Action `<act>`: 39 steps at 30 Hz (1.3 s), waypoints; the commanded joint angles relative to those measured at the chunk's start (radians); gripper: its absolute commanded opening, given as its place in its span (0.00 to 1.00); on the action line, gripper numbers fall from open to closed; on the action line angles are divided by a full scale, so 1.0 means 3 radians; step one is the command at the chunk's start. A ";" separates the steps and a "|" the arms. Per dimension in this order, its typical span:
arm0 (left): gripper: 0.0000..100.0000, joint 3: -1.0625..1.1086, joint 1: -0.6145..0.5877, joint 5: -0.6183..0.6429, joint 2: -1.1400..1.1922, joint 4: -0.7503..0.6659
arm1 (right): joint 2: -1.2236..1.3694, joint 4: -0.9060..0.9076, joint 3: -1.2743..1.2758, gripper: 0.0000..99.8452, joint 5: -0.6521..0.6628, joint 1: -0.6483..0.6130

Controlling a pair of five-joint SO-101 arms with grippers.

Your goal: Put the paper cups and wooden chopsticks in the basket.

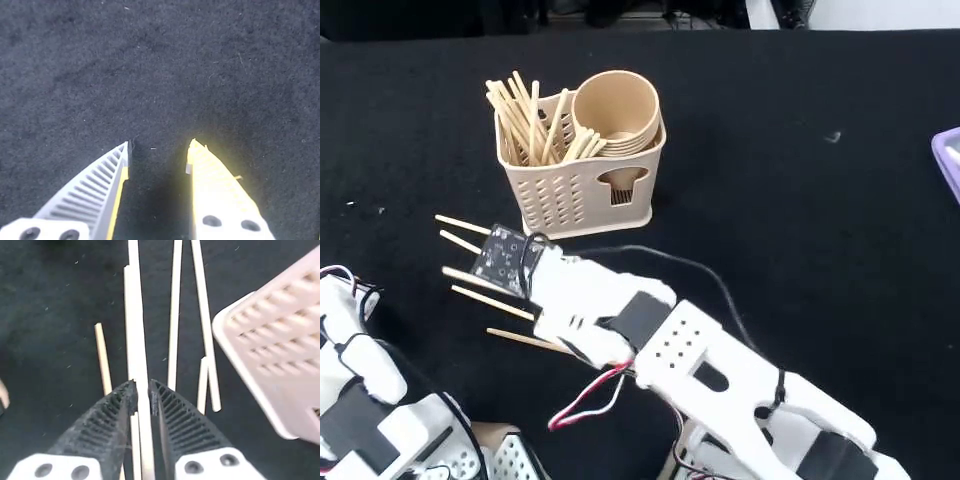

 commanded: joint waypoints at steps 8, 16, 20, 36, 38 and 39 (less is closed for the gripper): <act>0.19 -0.0197 -0.0038 0.0031 -0.0056 -0.0005 | 0.0933 -0.0875 0.0207 0.01 -0.0036 0.0026; 0.19 -0.0197 -0.0038 0.0026 -0.0056 -0.0005 | 0.1900 -0.0629 -0.0463 0.08 -0.0276 0.0000; 0.19 -0.0197 -0.0033 0.0026 -0.0056 -0.0005 | 0.1926 -0.0598 -0.0488 0.12 -0.0266 -0.0010; 0.19 -0.0197 -0.0038 0.0026 -0.0056 -0.0010 | 0.1394 -0.0588 -0.0304 0.01 -0.0113 0.0041; 0.19 -0.0197 -0.0038 0.0031 -0.0056 -0.0010 | 0.1128 -0.0527 -0.0212 0.01 -0.0102 0.0118; 0.19 -0.0197 -0.0038 0.0031 -0.0056 -0.0010 | 0.0995 -0.0511 -0.0161 0.01 -0.0097 0.0164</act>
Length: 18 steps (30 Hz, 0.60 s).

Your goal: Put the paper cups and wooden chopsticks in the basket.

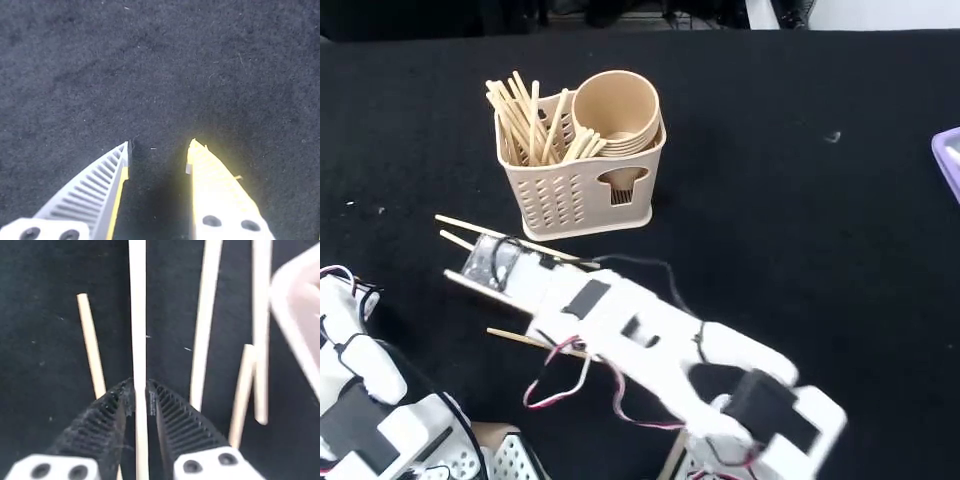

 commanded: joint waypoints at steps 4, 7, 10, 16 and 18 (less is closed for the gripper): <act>0.19 -0.0197 -0.0038 0.0031 -0.0056 -0.0010 | -0.1015 0.0153 0.0171 0.01 0.0051 0.0409; 0.19 -0.0197 -0.0038 0.0031 -0.0056 -0.0010 | -0.1491 0.0261 0.0151 0.01 0.0031 0.0537; 0.19 -0.0197 -0.0038 0.0031 -0.0056 -0.0010 | -0.2028 0.0378 0.0054 0.01 -0.0015 0.0476; 0.19 -0.0197 -0.0023 0.0026 -0.0056 -0.0010 | -0.2877 0.0097 -0.0304 0.01 -0.0409 0.0404; 0.19 -0.0197 -0.0023 0.0026 -0.0056 -0.0010 | -0.2943 -0.0271 -0.0320 0.01 -0.0517 0.0409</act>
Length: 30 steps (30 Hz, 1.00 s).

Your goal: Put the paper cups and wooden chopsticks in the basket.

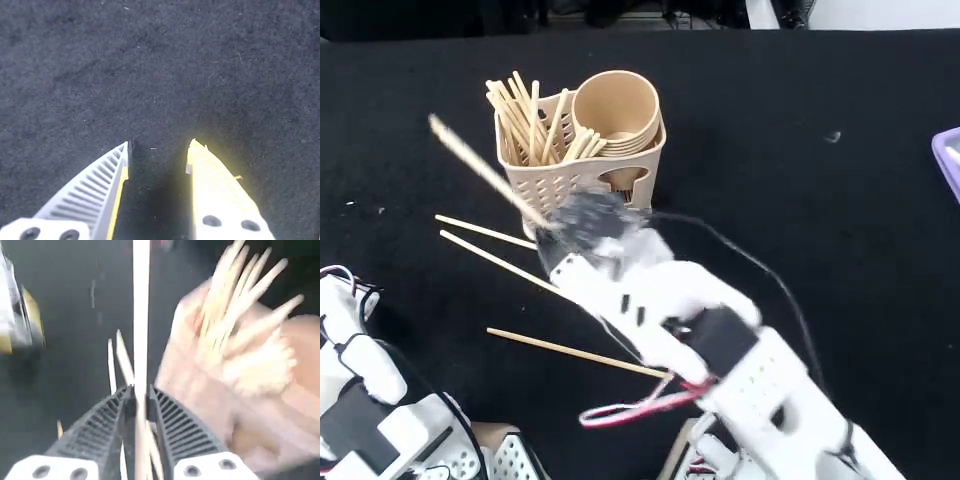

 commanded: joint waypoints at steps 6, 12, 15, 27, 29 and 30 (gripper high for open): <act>0.19 -0.0197 -0.0018 0.0020 -0.0051 -0.0010 | 0.0141 -0.1637 -0.0222 0.01 -0.0266 0.0015; 0.19 -0.0197 -0.0018 0.0015 -0.0051 -0.0010 | 0.0949 -0.2936 -0.0233 0.01 -0.0271 0.0230; 0.19 -0.0197 -0.0018 0.0015 -0.0051 -0.0010 | 0.1399 -0.3529 -0.0269 0.01 -0.0271 0.0292; 0.19 -0.0197 -0.0018 0.0015 -0.0056 -0.0005 | 0.2232 -0.3626 -0.0458 0.01 -0.0271 0.0343; 0.19 -0.0197 -0.0018 0.0015 -0.0056 -0.0005 | 0.2248 -0.3606 -0.0442 0.01 -0.0271 0.0343; 0.19 -0.0197 -0.0018 0.0015 -0.0056 0.0000 | 0.2248 -0.3606 -0.0437 0.02 -0.0271 0.0343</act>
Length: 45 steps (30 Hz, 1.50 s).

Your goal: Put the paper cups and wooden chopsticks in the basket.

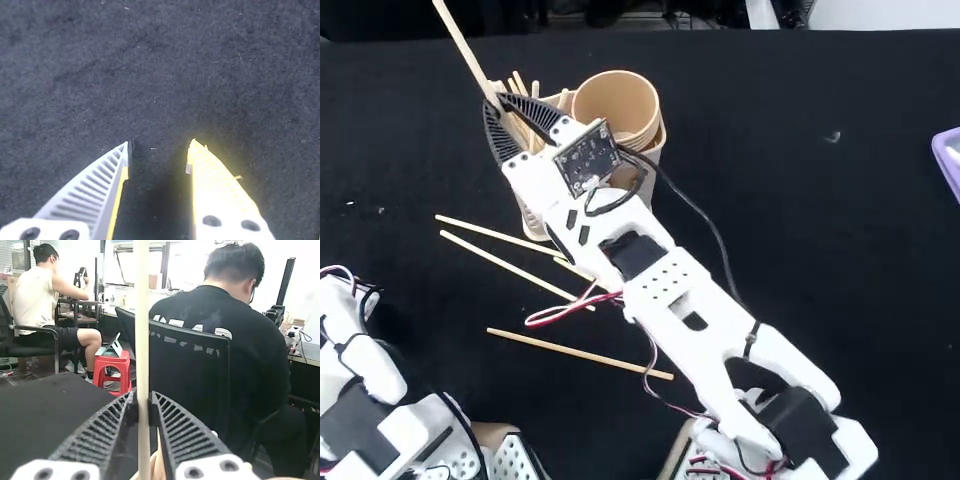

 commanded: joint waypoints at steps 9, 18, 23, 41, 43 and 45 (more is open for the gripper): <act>0.19 -0.0197 -0.0018 0.0015 -0.0056 0.0000 | -0.0049 0.0593 -0.0355 0.13 -0.0020 0.0041; 0.19 -0.0197 -0.0013 0.0015 -0.0056 0.0000 | -0.0320 0.0875 -0.0550 0.15 -0.0020 0.0041; 0.19 -0.0197 -0.0013 0.0015 -0.0056 -0.0005 | -0.1010 0.1857 -0.0458 0.15 -0.0005 0.0020; 0.19 -0.0197 -0.0013 0.0015 -0.0051 -0.0005 | -0.0913 0.3396 0.1128 0.15 0.0384 -0.0128; 0.19 -0.0197 -0.0018 0.0015 -0.0051 -0.0005 | -0.0565 0.3304 0.0928 0.15 0.0384 -0.0256; 0.19 -0.0197 -0.0023 0.0015 -0.0046 -0.0005 | -0.0207 0.3197 0.0739 0.15 0.0384 -0.0317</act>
